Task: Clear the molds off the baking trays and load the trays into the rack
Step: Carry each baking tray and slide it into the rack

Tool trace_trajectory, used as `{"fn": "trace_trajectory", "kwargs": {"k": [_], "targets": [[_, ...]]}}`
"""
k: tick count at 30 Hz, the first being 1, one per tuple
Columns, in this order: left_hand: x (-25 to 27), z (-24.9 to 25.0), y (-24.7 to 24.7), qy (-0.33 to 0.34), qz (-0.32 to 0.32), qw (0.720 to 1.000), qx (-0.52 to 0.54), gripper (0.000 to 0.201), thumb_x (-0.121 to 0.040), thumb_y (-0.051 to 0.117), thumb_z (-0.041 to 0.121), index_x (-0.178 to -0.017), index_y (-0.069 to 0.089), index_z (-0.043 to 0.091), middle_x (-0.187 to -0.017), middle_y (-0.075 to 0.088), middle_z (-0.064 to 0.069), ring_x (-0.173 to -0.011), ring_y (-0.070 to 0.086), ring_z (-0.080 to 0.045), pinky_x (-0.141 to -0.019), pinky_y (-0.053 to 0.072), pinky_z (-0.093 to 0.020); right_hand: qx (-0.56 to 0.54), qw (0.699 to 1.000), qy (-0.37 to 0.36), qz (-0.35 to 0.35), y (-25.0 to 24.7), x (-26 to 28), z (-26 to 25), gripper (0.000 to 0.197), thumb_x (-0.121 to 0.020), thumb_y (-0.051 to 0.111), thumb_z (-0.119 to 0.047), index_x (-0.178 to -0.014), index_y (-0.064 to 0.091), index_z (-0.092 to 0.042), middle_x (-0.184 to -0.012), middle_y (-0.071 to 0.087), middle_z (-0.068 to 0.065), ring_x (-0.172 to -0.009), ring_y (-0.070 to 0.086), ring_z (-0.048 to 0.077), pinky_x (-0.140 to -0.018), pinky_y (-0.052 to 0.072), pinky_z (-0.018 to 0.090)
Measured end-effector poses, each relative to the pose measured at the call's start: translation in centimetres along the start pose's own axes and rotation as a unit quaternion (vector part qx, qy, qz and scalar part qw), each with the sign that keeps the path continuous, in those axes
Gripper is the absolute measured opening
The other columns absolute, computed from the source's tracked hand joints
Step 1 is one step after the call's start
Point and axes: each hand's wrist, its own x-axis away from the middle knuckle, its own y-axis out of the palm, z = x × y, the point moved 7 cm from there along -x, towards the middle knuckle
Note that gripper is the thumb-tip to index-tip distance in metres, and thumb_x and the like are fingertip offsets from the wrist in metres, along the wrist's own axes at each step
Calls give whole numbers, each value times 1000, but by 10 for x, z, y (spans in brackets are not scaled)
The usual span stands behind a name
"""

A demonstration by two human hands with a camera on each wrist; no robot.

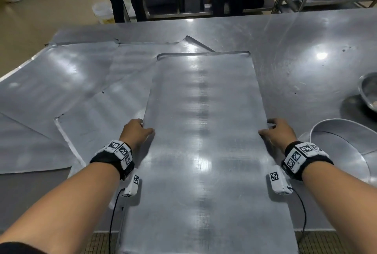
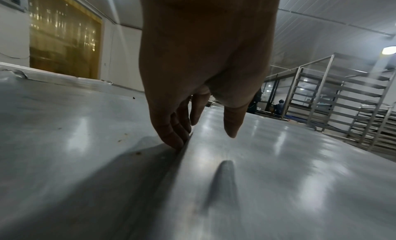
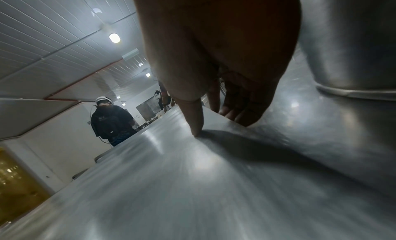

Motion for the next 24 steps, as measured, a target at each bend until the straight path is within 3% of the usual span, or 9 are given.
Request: {"fn": "trace_trajectory", "kwargs": {"k": [3,6,9,11,13,14,16,19,24], "targets": [[20,-14,0,16,-12,1000,-22,31,-84,74,30,-96,67,2,-90,71,-12,-85,66,-29,-74,52,-35,25,1000,4,3,0,30,17,54,-82,79,-19,-132,60,-9,-122,68,12,-111,64,29,-87,44,30],[44,-24,-2,40,-26,998,-51,31,-84,74,31,-95,65,3,-92,69,-13,-94,65,-34,-79,51,-39,60,998,3,10,0,65,33,47,-80,78,-21,-124,66,-11,-117,71,11,-107,65,30,-87,45,30],[70,-30,0,79,-42,993,-80,55,-86,73,32,-132,59,6,-128,64,-15,-120,59,-33,-97,46,-36,81,996,0,23,2,104,47,45,-80,78,-15,-122,66,-5,-115,70,15,-107,64,32,-86,43,30],[95,-31,1,117,-50,989,-77,63,-88,72,32,-144,51,10,-140,58,-12,-127,55,-28,-104,43,-34,99,994,-8,38,5,132,57,47,-78,78,-21,-120,65,-3,-116,67,17,-109,62,34,-87,44,33],[123,-33,4,159,-59,983,-76,59,-89,70,33,-141,54,13,-138,59,-9,-124,57,-25,-100,44,-33,126,991,-23,41,10,162,63,47,-73,78,-29,-108,65,0,-110,65,17,-104,61,36,-81,45,34],[138,-35,7,182,-65,978,-80,55,-89,70,35,-138,57,14,-134,61,-8,-120,58,-24,-97,45,-32,135,989,-33,44,14,176,65,48,-73,79,-28,-108,65,2,-115,65,18,-107,60,38,-83,46,35],[167,-43,16,224,-87,966,-98,48,-88,69,43,-129,62,18,-123,64,-3,-109,61,-19,-91,48,-32,151,987,-50,37,26,203,72,54,-73,79,-32,-119,66,-6,-130,59,21,-121,53,38,-100,45,41],[206,-61,34,262,-137,945,-141,42,-86,66,56,-114,65,25,-106,63,6,-95,60,-13,-84,52,-33,201,975,-98,12,47,243,79,55,-79,75,-40,-129,63,-21,-146,47,14,-137,39,31,-114,32,43],[256,-83,57,320,-165,913,-193,51,-76,55,79,-96,60,32,-92,55,15,-81,54,-3,-76,49,-29,201,961,-188,-12,75,301,75,42,-85,70,-49,-121,68,-28,-140,52,1,-131,41,22,-110,33,41]]}}
